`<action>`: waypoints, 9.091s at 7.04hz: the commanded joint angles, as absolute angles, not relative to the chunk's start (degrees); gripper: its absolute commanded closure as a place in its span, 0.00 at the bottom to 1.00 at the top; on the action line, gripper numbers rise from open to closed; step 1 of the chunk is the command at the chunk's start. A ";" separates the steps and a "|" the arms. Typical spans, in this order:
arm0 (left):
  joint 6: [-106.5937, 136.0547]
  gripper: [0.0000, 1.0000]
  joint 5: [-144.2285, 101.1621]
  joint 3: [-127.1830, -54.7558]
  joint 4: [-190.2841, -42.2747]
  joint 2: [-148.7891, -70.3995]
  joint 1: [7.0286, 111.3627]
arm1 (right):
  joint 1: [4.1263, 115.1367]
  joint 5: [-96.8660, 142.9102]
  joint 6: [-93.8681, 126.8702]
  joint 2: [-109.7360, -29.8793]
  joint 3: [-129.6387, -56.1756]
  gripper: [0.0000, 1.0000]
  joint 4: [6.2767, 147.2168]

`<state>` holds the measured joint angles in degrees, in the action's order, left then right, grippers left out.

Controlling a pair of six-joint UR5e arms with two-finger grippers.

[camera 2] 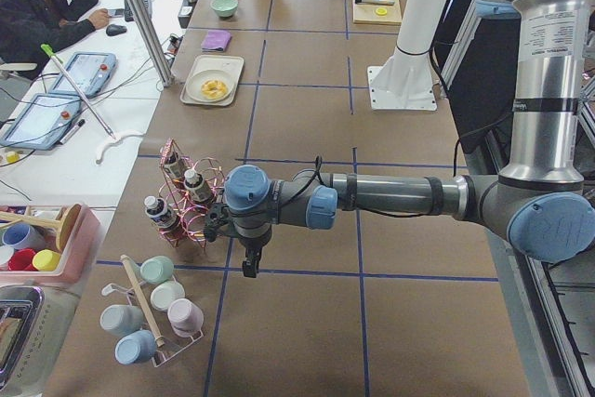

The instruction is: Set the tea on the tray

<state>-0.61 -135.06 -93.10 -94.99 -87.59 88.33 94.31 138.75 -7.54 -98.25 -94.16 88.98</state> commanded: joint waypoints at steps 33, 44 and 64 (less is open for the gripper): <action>47.02 0.21 -98.44 -83.94 -149.94 -98.69 65.21 | 94.31 139.13 -3.16 -92.90 -94.57 0.00 85.17; 46.23 1.00 -98.96 -84.73 -149.50 -98.88 65.83 | 94.31 139.31 -3.08 -92.64 -94.75 0.00 85.17; 61.75 1.00 -82.58 -128.76 -101.39 -104.88 42.77 | 94.31 140.71 -3.08 -92.90 -94.83 0.00 85.17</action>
<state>58.26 -87.61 -128.30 -107.98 -98.61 49.46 94.31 140.69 -3.07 -92.99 -94.77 85.17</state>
